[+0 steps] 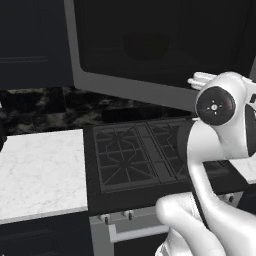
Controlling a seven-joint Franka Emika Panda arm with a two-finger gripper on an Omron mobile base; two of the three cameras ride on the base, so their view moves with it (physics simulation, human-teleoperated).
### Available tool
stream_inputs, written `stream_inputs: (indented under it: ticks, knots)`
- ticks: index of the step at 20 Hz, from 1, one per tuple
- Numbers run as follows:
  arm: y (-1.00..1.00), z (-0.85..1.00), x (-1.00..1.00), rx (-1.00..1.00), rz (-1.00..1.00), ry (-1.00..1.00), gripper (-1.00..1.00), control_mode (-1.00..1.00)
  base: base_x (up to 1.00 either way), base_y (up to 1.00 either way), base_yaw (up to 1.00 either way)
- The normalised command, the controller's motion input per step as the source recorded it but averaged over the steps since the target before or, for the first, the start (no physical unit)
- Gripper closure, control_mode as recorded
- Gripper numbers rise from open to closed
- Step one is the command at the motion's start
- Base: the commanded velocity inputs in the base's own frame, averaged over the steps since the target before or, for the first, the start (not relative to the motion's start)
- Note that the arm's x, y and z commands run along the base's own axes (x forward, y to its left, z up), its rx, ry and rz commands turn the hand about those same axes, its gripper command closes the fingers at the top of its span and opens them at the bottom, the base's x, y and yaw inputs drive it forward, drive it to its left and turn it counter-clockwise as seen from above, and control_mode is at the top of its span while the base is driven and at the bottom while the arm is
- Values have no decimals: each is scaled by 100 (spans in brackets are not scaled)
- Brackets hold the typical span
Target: Open the microwave, place the bowl with waffle inside the microwave, then close the microwave door and turn it on.
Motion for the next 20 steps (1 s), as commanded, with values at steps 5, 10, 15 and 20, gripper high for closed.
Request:
stream_inputs:
  ticks: [5,10,15,20]
  knots:
    - [-86,13,45,22,27,0,-100,-100,0,0,0]
    - [-68,26,67,23,14,1,-100,-100,0,0,0]
    - [-48,19,68,10,12,0,-100,-100,0,0,0]
    - [-24,4,61,1,18,0,-100,-100,0,0,0]
